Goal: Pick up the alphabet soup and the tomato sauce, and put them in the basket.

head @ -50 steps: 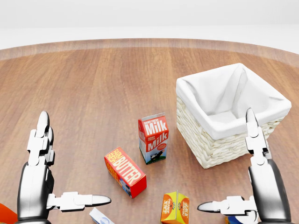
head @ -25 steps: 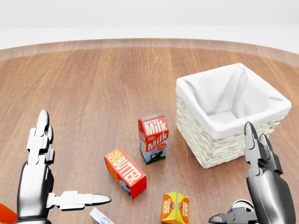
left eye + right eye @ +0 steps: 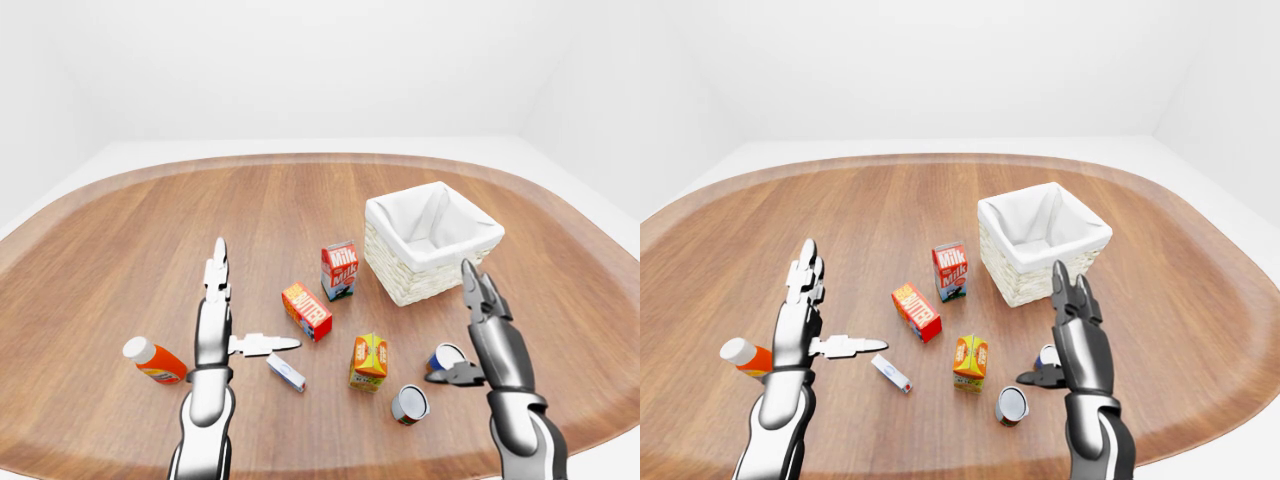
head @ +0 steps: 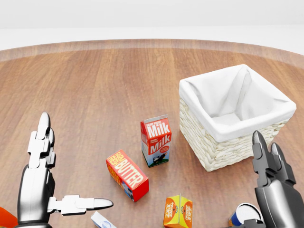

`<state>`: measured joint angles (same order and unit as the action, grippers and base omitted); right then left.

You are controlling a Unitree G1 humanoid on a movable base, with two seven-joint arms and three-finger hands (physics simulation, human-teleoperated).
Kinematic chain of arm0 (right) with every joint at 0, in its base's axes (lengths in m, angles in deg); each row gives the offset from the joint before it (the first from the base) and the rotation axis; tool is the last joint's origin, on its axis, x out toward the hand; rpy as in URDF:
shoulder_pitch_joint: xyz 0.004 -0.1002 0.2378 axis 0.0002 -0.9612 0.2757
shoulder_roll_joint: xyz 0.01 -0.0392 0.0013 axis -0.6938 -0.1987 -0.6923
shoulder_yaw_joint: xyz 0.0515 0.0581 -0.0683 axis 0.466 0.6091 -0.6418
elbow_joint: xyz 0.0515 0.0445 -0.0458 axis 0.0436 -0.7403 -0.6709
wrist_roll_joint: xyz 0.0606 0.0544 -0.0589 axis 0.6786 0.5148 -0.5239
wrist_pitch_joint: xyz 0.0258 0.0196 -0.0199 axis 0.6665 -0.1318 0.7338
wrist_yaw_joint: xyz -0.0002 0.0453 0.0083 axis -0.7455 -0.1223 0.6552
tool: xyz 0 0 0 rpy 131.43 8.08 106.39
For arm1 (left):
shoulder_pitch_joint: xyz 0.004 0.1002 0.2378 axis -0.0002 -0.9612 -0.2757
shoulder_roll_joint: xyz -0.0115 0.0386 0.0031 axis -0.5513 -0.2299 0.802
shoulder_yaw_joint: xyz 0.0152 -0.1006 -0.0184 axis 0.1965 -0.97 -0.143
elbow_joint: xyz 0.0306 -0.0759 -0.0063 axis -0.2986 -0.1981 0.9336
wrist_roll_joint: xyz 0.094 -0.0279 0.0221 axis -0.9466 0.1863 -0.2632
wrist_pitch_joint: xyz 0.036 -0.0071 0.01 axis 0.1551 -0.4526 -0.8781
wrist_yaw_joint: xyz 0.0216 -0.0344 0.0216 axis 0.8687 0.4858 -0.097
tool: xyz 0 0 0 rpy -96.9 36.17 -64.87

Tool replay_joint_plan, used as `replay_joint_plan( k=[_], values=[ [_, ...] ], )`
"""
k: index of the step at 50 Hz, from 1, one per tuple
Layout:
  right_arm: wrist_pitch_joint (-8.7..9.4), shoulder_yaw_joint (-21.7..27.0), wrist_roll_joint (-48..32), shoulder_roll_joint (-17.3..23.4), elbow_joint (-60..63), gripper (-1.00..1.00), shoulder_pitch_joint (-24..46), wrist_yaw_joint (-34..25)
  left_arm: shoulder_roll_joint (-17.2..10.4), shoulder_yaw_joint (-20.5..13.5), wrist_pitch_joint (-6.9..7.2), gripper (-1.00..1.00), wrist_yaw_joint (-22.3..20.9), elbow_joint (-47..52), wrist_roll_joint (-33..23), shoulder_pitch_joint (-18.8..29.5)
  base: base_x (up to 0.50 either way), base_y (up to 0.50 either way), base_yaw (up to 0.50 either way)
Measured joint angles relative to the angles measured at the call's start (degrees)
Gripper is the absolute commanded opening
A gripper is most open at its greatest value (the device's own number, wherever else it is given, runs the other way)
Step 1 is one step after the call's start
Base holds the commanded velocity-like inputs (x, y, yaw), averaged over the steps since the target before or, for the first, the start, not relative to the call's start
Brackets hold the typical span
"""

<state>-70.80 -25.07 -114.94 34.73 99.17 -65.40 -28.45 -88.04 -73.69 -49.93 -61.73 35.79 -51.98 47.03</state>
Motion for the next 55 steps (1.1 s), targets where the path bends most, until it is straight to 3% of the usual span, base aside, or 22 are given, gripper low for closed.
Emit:
replay_joint_plan(
  k=[31, 55],
  values=[
    [0.0, 1.6, -10.7, -0.3, 0.9, 1.0, -1.6, 4.7, 0.0, 0.0, 0.0, 1.0, -0.1, 0.1, 0.1, 0.0, 0.0, 0.0, 0.0],
    [0.0, -0.6, -19.0, 1.1, -2.0, 1.0, -2.2, 11.3, 0.0, 0.0, 0.0, 1.0, -0.2, 0.3, 0.1, 0.0, 0.0, 0.0, 0.0]
  ],
)
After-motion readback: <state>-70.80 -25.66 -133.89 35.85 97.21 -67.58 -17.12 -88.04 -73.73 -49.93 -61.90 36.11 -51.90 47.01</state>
